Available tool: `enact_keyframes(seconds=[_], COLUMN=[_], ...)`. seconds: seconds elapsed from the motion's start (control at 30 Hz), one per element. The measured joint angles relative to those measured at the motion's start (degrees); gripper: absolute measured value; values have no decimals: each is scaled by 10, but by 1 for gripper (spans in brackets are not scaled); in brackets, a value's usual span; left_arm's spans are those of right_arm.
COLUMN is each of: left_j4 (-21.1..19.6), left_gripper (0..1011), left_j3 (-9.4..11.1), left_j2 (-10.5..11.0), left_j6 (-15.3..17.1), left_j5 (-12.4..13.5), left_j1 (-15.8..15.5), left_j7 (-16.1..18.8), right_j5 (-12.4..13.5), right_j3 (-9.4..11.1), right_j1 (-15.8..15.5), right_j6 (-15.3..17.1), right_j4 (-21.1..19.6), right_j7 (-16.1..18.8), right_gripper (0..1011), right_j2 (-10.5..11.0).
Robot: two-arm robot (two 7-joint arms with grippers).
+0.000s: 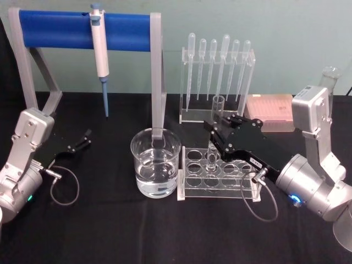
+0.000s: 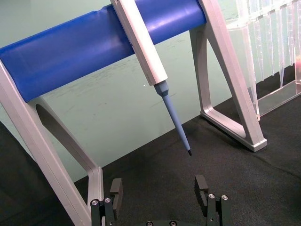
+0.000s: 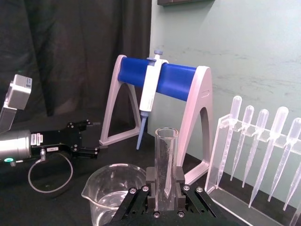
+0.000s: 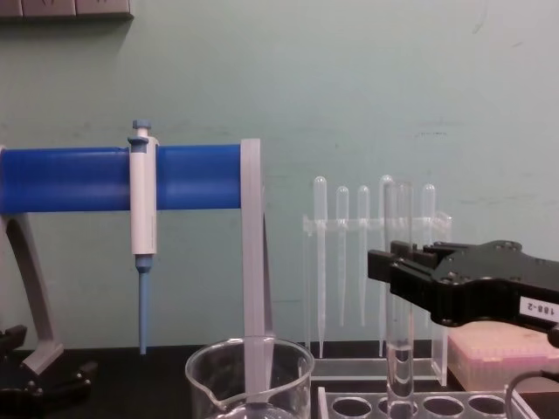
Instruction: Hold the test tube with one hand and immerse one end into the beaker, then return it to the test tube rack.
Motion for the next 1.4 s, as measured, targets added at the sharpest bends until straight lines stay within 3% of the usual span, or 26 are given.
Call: enact_keyframes(seconds=[0.47,0.97,1.2,1.27,1.4], left_j4=[0,0,0,0,0], left_gripper=[1000,1000,1000,1000,1000], left_j3=[0,0,0,0,0], left_j2=[0,0,0,0,0], left_j6=[0,0,0,0,0], left_j5=[0,0,0,0,0], left_j1=[0,0,0,0,0], left_j7=[0,0,0,0,0], right_j5=[-8,-20,-28,-31,-33], right_j3=[4,-1,-3,-2,6], right_j1=[-14,-8,-7,-12,-31], right_j6=[-31,-55,-44,-38,-19], right_j4=[36,78,75,68,44], right_j7=[1,17,16,12,0], right_gripper=[225,227,399,509,601], right_j2=[-13,-25,-24,-22,-12])
